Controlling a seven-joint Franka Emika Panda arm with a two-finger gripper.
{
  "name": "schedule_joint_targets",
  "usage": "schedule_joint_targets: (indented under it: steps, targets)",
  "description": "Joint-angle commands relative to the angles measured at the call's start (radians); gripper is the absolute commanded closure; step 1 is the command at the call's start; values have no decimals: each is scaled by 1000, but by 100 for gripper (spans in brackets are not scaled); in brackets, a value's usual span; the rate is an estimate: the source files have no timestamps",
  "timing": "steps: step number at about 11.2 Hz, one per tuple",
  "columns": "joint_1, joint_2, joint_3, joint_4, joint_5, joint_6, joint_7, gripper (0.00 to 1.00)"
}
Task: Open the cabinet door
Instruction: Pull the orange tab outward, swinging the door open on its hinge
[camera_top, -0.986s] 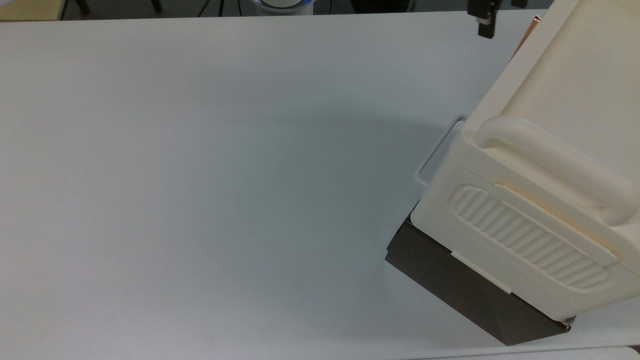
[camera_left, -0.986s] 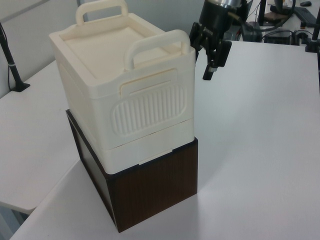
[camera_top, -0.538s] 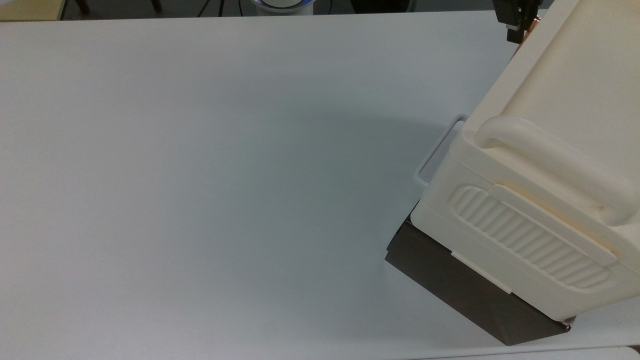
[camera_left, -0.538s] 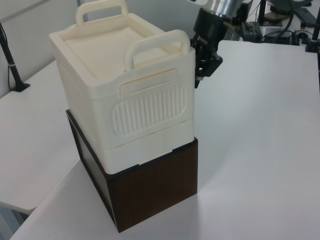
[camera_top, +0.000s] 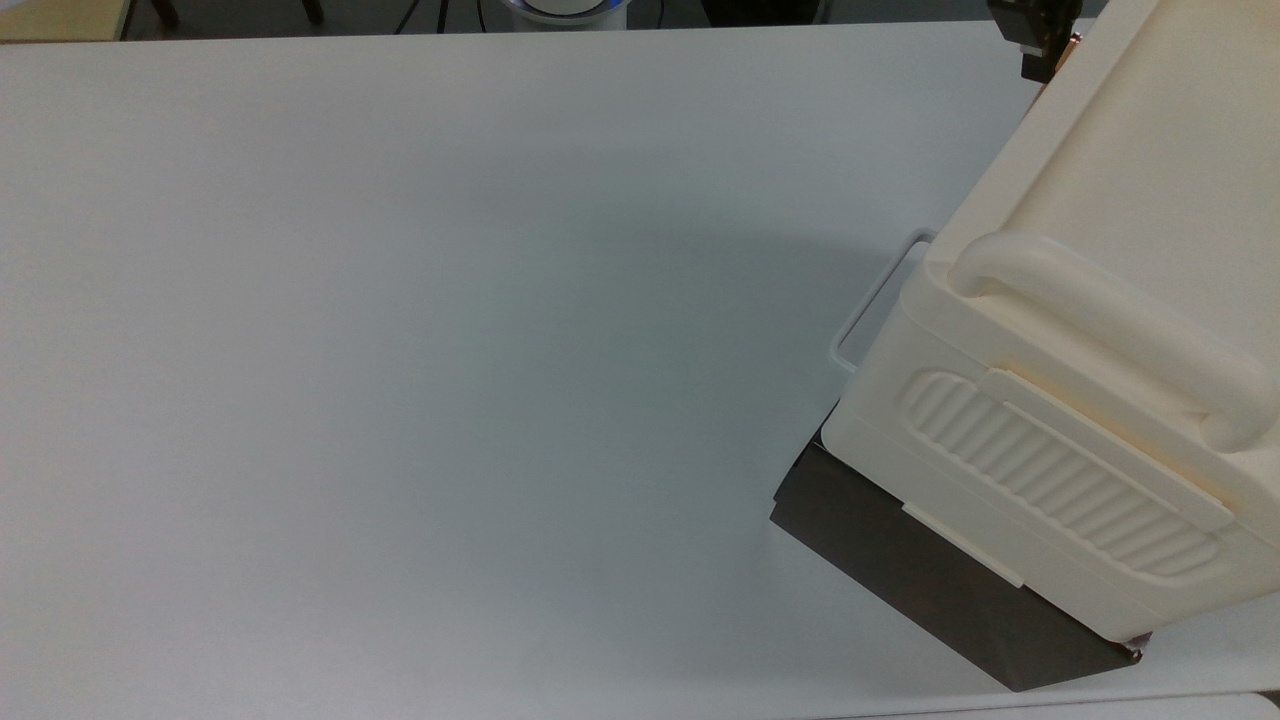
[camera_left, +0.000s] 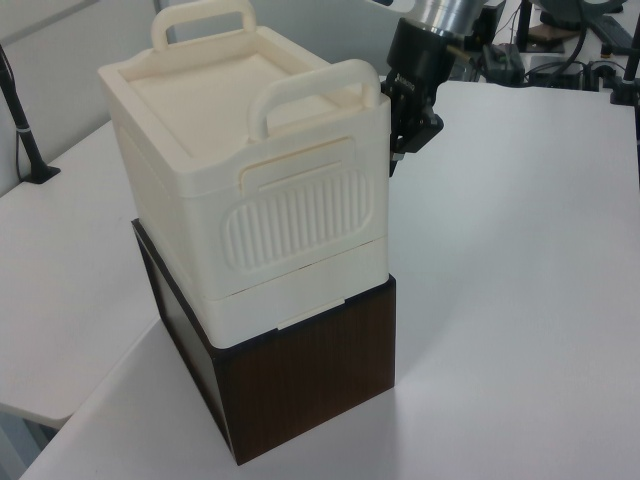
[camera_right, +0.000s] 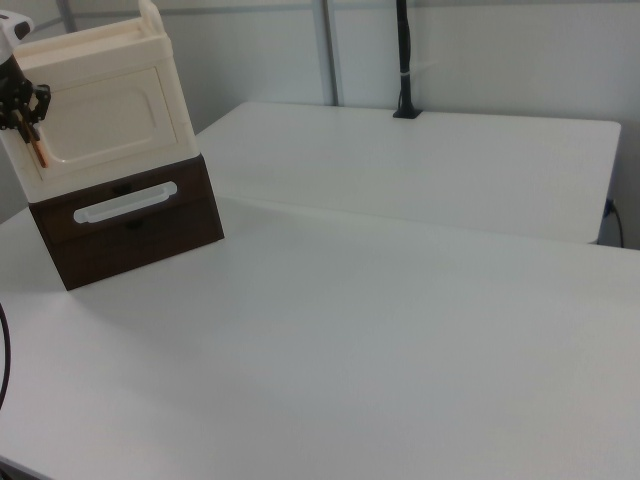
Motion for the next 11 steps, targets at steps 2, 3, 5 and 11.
schedule_joint_targets:
  steps: [2,3,5,11]
  targets:
    - [-3,-26,-14,7,18,-184,-28,95]
    - [-10,-41,-21,7,18,-245,-30,86]
    - [-52,-61,-24,7,20,-342,-31,43]
    - [-181,-185,-20,27,21,-559,-85,0]
